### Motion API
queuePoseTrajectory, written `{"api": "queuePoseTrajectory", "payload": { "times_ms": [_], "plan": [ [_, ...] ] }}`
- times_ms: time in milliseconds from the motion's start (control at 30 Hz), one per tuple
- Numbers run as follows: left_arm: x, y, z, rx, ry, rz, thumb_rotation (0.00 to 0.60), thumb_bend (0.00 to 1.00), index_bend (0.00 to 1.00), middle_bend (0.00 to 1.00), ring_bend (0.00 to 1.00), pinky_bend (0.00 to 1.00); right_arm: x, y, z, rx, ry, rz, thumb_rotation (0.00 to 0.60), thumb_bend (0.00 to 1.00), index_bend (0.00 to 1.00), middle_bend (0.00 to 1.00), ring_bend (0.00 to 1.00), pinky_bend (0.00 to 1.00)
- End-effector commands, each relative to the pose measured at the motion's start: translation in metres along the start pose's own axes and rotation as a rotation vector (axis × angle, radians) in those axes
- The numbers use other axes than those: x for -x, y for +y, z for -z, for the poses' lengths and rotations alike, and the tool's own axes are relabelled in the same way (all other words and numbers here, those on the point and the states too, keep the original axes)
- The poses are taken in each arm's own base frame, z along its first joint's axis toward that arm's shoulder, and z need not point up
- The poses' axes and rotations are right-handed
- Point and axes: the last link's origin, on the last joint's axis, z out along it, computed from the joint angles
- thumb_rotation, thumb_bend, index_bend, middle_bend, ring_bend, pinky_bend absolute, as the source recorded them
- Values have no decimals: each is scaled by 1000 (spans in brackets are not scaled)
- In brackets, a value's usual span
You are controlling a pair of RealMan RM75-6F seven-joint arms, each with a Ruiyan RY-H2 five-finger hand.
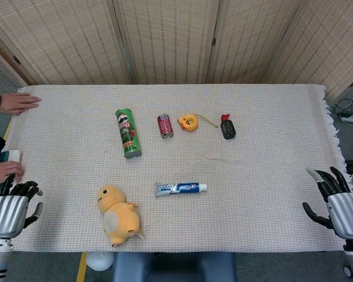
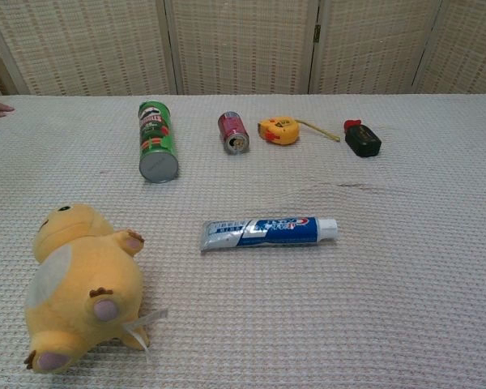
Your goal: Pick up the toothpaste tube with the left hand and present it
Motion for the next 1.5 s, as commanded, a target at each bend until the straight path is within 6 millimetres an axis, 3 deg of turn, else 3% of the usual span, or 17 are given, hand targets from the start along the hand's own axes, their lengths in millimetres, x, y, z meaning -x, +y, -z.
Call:
{"api": "queuePoseTrajectory", "payload": {
  "times_ms": [33,400,733,1033,1200,1500],
  "plan": [
    [1,-1,-1,-5,-2,-3,600,457,463,359,358,121,0,0,-1,0,-2,1,600,394,72,193,152,39],
    [0,-2,-3,-13,-4,-9,600,457,461,359,358,122,-1,1,0,8,7,-1,600,393,72,193,152,39],
    [3,-7,-6,-50,-9,-7,600,458,460,359,360,129,1,11,2,135,-21,4,600,394,72,171,152,39],
    [-3,1,-24,-3,15,-7,600,458,439,359,364,137,-4,9,-1,117,-3,11,600,394,72,168,151,39],
    [-13,17,-50,80,45,15,600,459,436,359,370,169,-5,6,-2,112,3,15,600,395,72,168,151,39],
    [-30,85,-101,371,23,83,600,459,380,359,371,171,-7,4,-2,111,11,21,600,395,72,167,150,39]
  ]
}}
